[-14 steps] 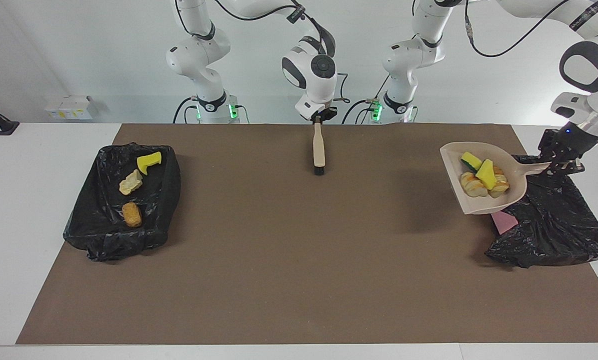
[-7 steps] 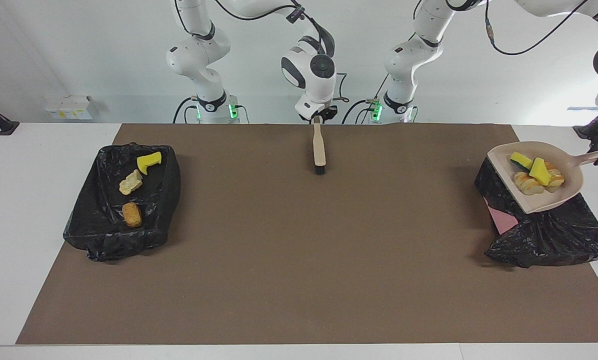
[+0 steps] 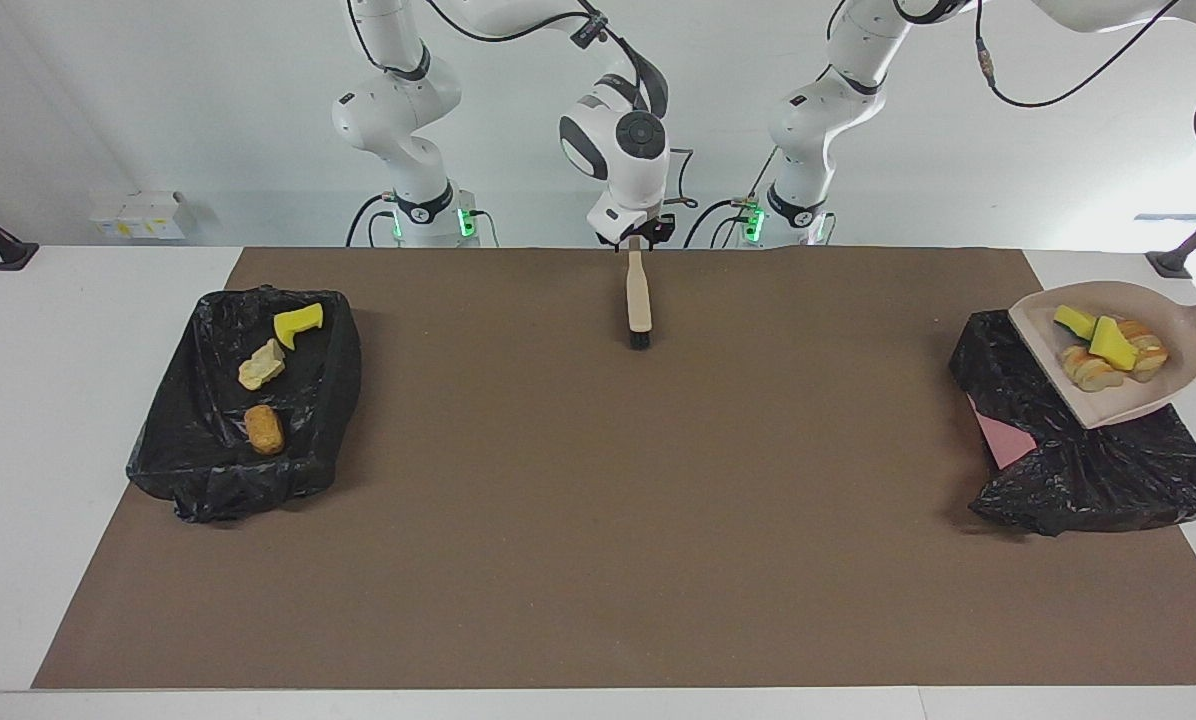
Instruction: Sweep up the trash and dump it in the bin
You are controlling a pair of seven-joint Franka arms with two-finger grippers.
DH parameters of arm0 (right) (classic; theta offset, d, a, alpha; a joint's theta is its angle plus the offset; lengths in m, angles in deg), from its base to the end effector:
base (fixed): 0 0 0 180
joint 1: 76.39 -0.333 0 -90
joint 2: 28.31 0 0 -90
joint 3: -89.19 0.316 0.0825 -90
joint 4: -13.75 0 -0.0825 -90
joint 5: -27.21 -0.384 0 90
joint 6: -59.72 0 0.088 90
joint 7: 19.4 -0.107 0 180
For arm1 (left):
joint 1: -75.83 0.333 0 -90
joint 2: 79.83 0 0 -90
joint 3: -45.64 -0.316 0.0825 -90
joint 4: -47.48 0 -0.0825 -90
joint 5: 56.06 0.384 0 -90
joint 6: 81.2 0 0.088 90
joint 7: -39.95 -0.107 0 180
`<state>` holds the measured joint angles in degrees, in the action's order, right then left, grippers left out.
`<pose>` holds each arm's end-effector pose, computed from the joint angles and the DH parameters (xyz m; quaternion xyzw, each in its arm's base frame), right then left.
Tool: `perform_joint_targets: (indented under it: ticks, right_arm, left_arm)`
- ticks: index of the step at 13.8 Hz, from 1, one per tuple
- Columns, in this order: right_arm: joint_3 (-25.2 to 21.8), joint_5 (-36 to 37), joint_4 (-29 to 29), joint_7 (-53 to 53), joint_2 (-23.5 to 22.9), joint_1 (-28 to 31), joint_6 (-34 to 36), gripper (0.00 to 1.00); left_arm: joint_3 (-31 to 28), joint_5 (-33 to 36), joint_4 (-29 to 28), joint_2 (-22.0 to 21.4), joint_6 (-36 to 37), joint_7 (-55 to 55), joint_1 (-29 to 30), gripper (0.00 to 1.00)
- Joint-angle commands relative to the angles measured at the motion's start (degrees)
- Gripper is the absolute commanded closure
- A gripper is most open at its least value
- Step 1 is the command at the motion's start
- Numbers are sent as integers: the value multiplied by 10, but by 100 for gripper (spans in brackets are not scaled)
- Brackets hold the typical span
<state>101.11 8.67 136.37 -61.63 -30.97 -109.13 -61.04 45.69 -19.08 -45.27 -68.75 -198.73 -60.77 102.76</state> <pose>0.3732 0.3890 0.3795 -0.9872 0.0667 0.1244 0.0748 0.5630 0.3220 0.5430 -0.6855 0.6552 0.2162 0.2325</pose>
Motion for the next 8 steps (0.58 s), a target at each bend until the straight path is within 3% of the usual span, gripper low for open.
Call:
perform_joint_targets:
  ticks: [1, 3, 8]
  right_arm:
    - [3, 60, -4, 15, 34, 57, 5, 2]
    - [3, 138, -10, 18, 43, 99, 11, 0]
    - [3, 151, -86, 103, 43, 219, 72, 0]
  left_arm:
    - [-6, 83, -44, -28, -13, 58, -33, 100]
    - [-6, 144, -73, -47, -4, 118, -56, 100]
    - [-5, 294, -83, -63, 17, 171, -71, 100]
